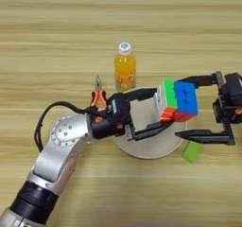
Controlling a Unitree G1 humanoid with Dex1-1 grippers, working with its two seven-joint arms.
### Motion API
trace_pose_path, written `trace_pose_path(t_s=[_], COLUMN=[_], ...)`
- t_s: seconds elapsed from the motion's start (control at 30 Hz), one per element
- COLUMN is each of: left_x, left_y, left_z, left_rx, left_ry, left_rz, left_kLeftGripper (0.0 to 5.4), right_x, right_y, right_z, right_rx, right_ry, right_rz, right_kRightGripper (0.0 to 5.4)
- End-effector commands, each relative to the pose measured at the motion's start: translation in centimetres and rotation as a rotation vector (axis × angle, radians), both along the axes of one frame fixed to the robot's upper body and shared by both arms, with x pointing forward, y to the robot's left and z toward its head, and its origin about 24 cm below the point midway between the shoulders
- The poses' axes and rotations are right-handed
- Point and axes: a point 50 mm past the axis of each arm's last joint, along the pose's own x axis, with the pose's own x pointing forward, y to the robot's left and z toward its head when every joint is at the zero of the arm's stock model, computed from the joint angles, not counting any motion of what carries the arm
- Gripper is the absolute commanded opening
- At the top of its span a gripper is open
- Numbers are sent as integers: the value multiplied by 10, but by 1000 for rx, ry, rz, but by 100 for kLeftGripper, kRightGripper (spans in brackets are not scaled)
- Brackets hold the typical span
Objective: Move the objects on the table
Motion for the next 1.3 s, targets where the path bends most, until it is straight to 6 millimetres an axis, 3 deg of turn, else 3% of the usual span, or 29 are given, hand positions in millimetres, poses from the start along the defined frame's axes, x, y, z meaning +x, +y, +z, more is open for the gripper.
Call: trace_pose_path(t_s=[0.03,0.27,0.5,0.87,1.0,1.3], left_x=[5,11,25,31,31,39], left_y=[6,17,39,54,56,61], left_z=[0,-3,-4,-2,-5,-16], left_rx=[46,131,318,567,643,761], left_ry=[-29,-56,-126,-194,-186,-170], left_rz=[45,98,150,92,52,14], left_kLeftGripper=[330,330,330,330,330,330], right_x=[2,7,10,8,11,34], right_y=[-3,-6,-10,-17,-19,-18], right_z=[16,26,19,-22,-47,-75], right_rx=[72,157,185,166,106,118], right_ry=[-42,-67,-59,38,70,-4], right_rz=[-15,-81,-168,-313,-412,-738], right_kRightGripper=[540,540,540,540,540,540])
